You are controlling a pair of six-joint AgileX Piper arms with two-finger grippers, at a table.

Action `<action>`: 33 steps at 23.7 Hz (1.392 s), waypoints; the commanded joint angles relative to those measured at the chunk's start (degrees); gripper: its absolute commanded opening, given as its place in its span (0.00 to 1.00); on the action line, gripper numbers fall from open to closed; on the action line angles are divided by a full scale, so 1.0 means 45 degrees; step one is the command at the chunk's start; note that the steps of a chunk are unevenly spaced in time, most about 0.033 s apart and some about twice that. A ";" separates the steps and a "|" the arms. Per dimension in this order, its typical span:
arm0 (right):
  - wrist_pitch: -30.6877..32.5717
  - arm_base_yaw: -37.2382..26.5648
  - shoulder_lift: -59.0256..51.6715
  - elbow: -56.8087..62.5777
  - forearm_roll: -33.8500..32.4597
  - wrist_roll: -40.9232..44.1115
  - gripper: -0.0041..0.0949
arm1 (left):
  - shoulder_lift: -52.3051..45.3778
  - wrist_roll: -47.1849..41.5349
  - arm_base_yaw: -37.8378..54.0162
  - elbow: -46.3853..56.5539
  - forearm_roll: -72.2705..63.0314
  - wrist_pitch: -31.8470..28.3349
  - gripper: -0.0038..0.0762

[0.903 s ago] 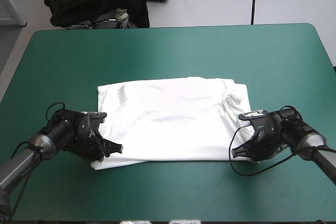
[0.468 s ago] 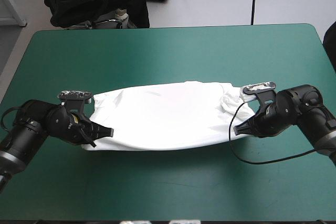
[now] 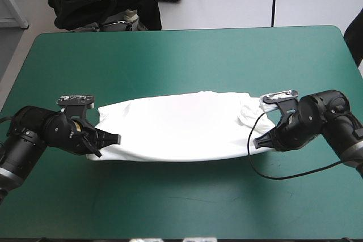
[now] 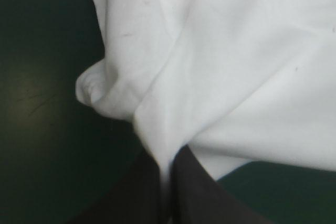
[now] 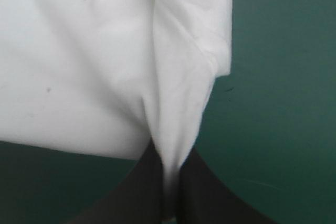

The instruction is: Fold the cloth

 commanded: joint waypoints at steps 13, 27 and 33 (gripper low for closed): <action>-0.4602 -0.0693 0.0895 -0.2228 -0.0259 0.0455 0.02 | 0.0331 -0.2113 -0.0027 -0.0421 0.2091 -0.4790 0.03; -0.5773 -0.0990 0.6727 -0.6131 -0.0167 0.0455 0.02 | 0.4747 -0.6235 -0.0027 -0.0421 0.7033 -0.8429 0.03; -0.5473 -0.0990 0.7691 -0.6116 0.0345 -0.0189 0.04 | 0.6141 -0.6235 -0.0027 -0.0421 0.7033 -0.9136 0.03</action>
